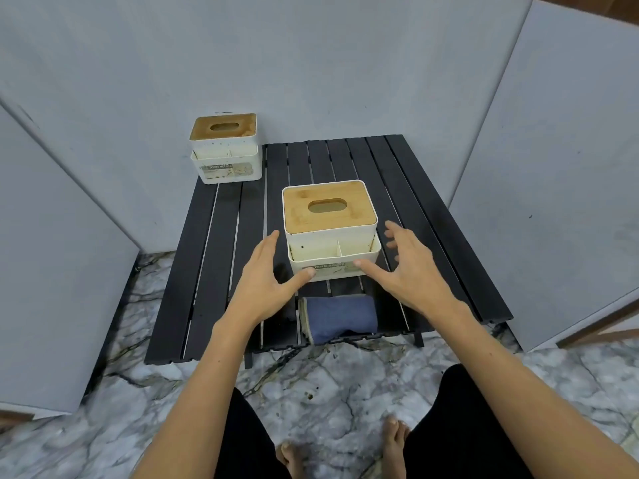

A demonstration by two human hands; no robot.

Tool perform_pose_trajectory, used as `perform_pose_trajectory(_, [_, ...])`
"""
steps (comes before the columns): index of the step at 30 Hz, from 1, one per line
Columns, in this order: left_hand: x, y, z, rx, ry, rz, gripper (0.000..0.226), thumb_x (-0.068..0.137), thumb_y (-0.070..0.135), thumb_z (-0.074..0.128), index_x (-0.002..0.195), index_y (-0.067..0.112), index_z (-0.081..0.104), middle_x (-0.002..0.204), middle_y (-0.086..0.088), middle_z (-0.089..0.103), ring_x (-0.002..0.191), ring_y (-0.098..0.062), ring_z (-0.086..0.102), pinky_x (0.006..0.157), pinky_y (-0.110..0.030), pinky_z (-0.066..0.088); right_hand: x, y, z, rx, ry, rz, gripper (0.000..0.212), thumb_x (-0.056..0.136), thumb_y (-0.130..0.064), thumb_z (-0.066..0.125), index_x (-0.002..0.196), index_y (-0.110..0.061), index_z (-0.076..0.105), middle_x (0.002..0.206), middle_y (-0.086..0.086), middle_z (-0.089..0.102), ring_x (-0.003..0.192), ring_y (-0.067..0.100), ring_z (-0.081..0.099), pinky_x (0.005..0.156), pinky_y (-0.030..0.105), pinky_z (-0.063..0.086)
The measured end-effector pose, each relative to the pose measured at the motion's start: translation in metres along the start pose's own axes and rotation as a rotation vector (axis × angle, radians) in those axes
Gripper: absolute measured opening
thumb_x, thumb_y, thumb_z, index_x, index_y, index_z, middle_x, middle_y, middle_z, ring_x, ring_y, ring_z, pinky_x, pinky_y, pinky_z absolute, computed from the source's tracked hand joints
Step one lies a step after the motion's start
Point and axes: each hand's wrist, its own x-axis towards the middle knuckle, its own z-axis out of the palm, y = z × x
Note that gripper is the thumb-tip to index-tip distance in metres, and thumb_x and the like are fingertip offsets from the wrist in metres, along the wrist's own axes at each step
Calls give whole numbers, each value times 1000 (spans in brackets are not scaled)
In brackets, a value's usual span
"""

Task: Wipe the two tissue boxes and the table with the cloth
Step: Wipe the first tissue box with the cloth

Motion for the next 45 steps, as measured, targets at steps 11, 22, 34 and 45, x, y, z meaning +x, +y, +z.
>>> perform_pose_trajectory(11, [8,8,6,-88,-2,120,66,90,39,72,147,48,39,134,26,59,123,1,55,105,-32,49,22,2,15,198,-72,-80,85,69,-72,70,139,-38,37,125,-12,54,117,10,55,88,37,57])
perform_pose_trajectory(22, [30,28,3,-102,33,235,65,91,34,72,149,34,42,135,23,59,125,0,55,105,-36,51,35,-5,-2,239,46,-166,84,76,-61,74,145,-36,33,128,-15,56,119,6,55,93,37,55])
perform_pose_trajectory(34, [87,60,18,-102,-11,304,62,91,31,74,146,34,44,133,25,58,124,2,54,103,-30,51,72,12,-33,229,104,-156,75,77,-57,75,140,-37,38,122,-27,56,115,-4,54,89,26,56])
perform_pose_trajectory(45, [55,33,23,-143,17,202,63,91,26,75,145,38,45,127,26,64,117,1,61,101,-27,51,57,17,-5,255,9,-133,74,76,-54,77,137,-36,41,119,-20,61,109,1,60,86,30,57])
